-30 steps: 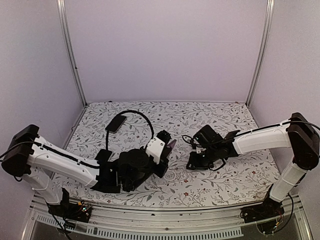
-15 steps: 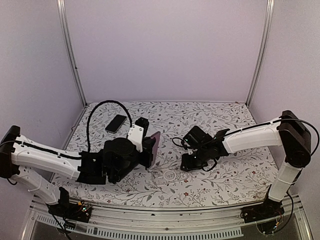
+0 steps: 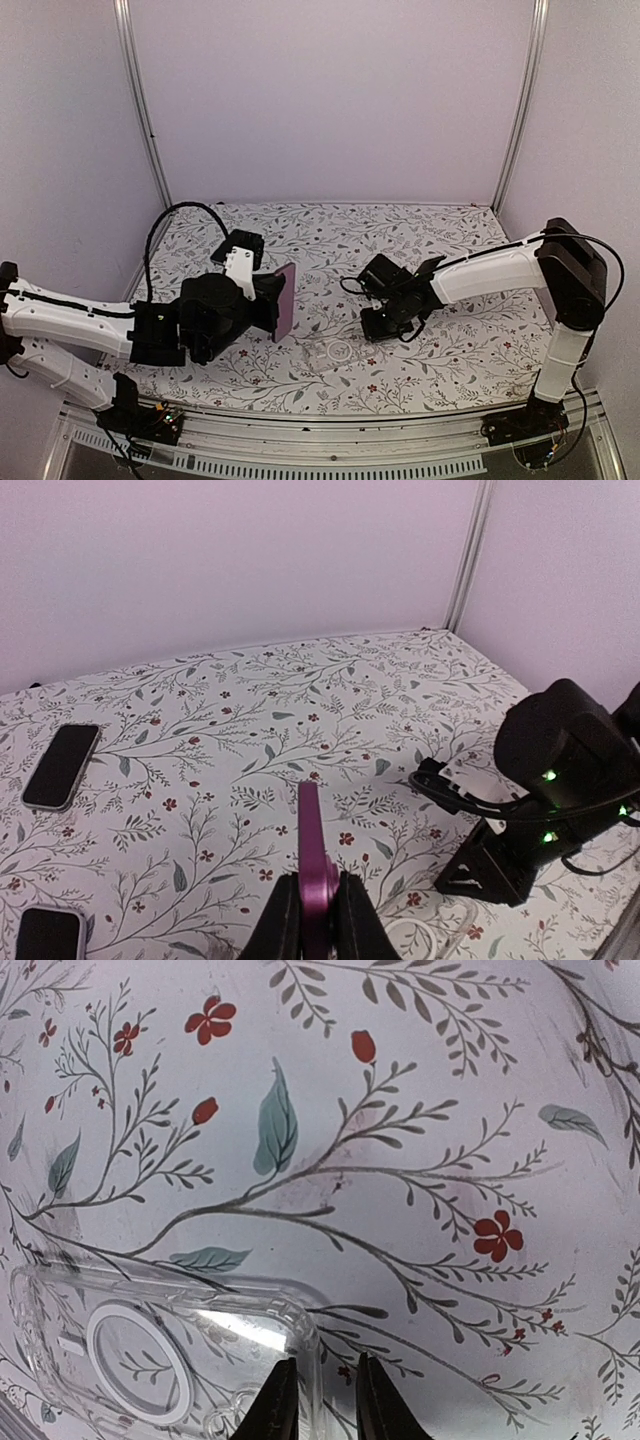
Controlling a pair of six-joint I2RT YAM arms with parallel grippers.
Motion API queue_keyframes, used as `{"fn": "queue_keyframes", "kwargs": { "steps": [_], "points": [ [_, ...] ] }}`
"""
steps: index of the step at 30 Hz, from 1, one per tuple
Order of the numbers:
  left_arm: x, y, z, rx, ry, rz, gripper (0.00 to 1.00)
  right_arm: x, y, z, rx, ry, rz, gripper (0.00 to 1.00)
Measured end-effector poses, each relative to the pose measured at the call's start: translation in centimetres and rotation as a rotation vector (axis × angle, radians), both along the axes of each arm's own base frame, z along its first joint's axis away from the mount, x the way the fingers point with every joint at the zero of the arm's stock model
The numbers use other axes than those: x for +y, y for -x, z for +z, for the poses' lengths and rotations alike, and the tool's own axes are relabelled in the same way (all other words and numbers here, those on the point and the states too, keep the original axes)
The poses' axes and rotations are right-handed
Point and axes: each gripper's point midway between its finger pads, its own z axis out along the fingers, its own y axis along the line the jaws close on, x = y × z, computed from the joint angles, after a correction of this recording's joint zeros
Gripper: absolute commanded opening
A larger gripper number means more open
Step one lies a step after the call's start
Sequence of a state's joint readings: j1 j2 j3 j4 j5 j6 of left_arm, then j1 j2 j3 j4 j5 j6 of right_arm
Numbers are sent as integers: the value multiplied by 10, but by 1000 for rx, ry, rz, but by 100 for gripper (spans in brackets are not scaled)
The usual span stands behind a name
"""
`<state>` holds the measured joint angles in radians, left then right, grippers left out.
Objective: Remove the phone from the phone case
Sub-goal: Pick up the phone case from the center of the board.
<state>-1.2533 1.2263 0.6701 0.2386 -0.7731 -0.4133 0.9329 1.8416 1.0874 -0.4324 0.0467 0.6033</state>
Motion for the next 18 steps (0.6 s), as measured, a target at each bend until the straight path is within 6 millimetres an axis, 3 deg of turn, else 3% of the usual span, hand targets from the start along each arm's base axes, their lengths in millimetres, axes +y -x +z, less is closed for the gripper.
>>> {"fn": "queue_keyframes", "kwargs": {
  "steps": [11,18],
  "points": [
    [15,2,4,13,30,10,0,8,-8,1,-4,19,-40,0],
    [20,2,5,18,39,12,0,1,-14,2,10,16,-99,0]
  ]
}}
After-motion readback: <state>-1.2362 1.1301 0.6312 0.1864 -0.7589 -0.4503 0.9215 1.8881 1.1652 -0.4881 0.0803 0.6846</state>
